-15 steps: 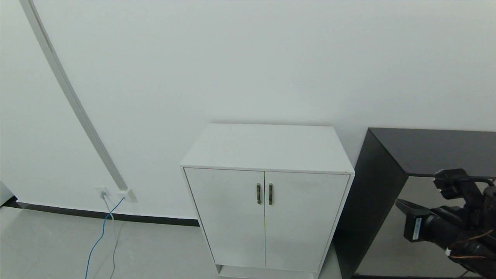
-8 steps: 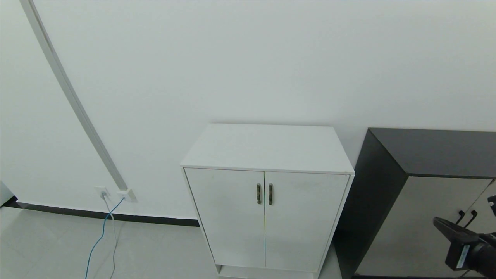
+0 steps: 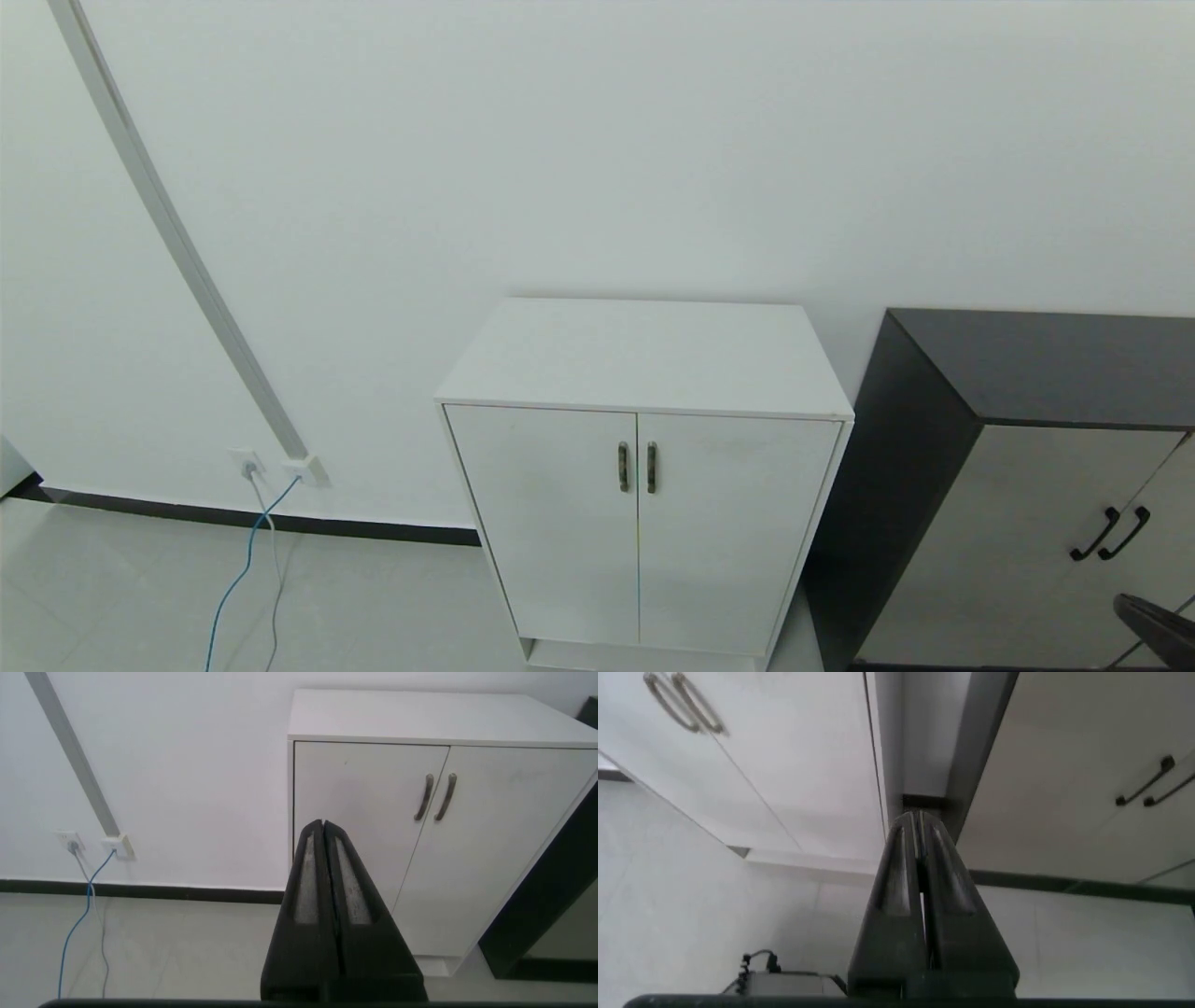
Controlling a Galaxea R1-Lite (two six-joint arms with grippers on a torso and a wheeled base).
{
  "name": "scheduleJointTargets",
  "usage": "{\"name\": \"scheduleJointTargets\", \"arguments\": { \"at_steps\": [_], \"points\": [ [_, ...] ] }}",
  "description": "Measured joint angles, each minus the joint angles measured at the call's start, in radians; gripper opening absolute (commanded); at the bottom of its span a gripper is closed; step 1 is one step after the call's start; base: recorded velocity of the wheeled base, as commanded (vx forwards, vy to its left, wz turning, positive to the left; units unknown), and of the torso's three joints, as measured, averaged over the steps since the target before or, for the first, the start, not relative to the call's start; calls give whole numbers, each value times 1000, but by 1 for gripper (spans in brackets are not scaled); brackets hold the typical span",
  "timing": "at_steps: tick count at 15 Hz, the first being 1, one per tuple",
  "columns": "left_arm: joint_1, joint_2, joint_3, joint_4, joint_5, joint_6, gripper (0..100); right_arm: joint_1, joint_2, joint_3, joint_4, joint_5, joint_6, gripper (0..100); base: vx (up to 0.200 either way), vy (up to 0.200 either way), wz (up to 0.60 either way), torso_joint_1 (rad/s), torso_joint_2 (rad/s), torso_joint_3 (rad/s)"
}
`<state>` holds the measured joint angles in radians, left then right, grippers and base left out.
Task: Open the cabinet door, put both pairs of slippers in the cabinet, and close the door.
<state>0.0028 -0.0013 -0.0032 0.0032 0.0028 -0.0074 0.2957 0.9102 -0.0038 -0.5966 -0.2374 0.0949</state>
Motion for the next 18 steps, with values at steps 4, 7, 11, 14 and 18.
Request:
{"name": "scheduleJointTargets", "arguments": {
  "at_steps": [4, 7, 11, 14, 18],
  "points": [
    [0, 0, 0, 0, 0, 0, 0, 1, -222, -17, 249, 60, -3, 0, 0, 0, 0, 0, 0, 0],
    [0, 0, 0, 0, 0, 0, 0, 3, -375, -30, 413, 133, -5, 0, 0, 0, 0, 0, 0, 0],
    [0, 0, 0, 0, 0, 0, 0, 7, -573, -33, 581, 211, -24, 0, 0, 0, 0, 0, 0, 0],
    [0, 0, 0, 0, 0, 0, 0, 8, -649, -5, 594, 217, -67, 0, 0, 0, 0, 0, 0, 0],
    [0, 0, 0, 0, 0, 0, 0, -32, -691, 1, 596, 208, -76, 0, 0, 0, 0, 0, 0, 0]
  ]
}}
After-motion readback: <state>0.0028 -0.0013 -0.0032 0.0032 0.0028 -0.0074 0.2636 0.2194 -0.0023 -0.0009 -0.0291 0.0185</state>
